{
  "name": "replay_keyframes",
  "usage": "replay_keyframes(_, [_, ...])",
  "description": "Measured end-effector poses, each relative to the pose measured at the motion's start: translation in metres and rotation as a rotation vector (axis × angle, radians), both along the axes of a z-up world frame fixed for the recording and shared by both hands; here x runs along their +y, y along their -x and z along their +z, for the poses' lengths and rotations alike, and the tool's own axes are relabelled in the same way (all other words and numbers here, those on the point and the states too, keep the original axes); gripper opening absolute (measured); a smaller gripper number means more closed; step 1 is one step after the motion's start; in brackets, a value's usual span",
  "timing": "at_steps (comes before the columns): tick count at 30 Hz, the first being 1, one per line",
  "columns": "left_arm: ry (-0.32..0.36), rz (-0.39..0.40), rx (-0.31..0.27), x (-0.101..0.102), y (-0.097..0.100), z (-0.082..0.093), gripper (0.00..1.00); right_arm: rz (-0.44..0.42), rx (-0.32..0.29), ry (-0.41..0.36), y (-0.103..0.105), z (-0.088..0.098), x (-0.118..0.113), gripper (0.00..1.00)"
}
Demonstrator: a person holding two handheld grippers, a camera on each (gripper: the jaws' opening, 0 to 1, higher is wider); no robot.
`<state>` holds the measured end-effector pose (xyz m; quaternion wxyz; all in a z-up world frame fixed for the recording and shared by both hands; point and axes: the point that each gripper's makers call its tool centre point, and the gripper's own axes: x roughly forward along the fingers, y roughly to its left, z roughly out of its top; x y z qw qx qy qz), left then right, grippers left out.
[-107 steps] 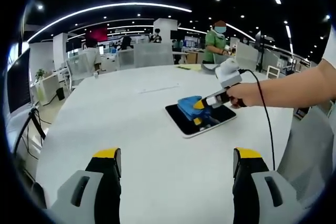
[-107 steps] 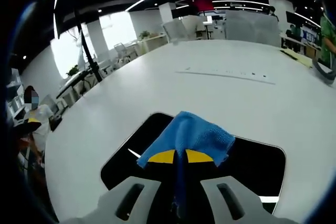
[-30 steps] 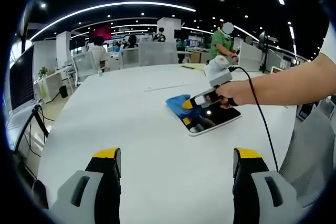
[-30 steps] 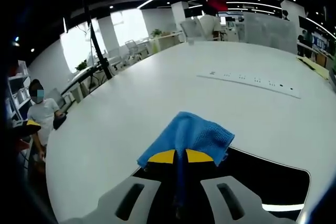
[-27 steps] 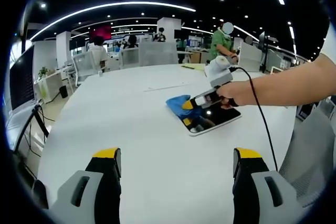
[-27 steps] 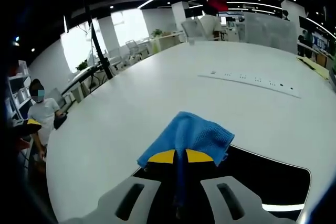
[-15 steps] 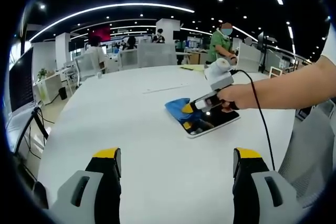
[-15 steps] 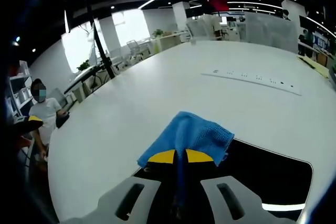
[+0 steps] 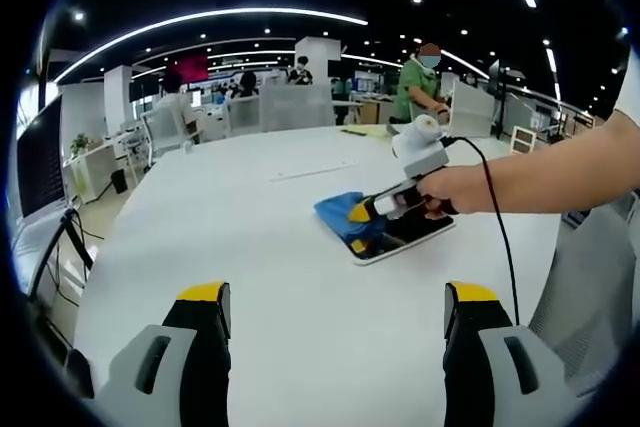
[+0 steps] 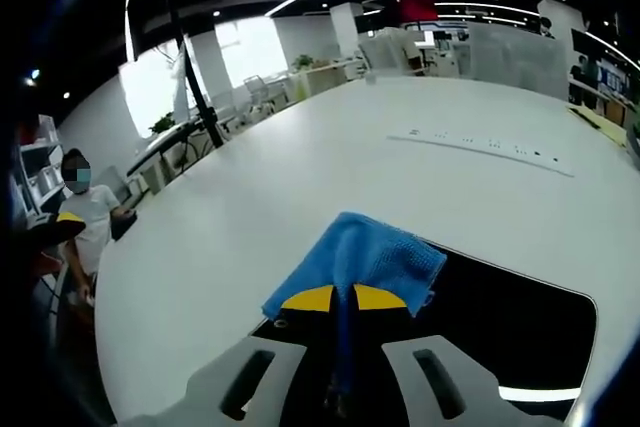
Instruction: Wipe the mirror surface with the cleaning cloth until all visible marks leave the cleaned area.
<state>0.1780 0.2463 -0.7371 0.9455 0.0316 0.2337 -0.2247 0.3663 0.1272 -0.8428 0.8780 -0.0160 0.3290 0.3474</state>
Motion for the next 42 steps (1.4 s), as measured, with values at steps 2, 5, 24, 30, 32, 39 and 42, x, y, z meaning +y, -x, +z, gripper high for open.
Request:
replay_keyframes(2, [0.002,0.001,-0.001,0.0,0.0,0.0,0.89,0.002,0.002,-0.001,0.003,0.001,0.0,0.01])
replay_keyframes(5, [0.002,0.0,-0.005,0.0,0.001,0.001,0.89,0.007,0.005,-0.002,0.008,0.001,0.001,0.01])
replay_keyframes(24, [0.003,-0.006,-0.013,-0.002,0.001,0.002,0.89,0.02,0.005,-0.007,0.027,0.002,0.001,0.01])
replay_keyframes(30, [0.003,-0.008,-0.018,-0.003,0.001,0.004,0.89,0.023,0.006,-0.012,0.033,0.002,0.001,0.01])
replay_keyframes(32, [0.004,-0.009,-0.02,-0.004,0.002,0.004,0.89,0.026,0.006,-0.011,0.035,0.002,0.001,0.01])
replay_keyframes(39, [0.006,-0.011,-0.024,-0.006,0.003,0.006,0.89,0.029,0.003,-0.011,0.039,0.001,0.0,0.01])
replay_keyframes(42, [0.006,-0.01,-0.026,-0.006,0.004,0.007,0.89,0.03,0.002,-0.011,0.04,0.001,0.0,0.01])
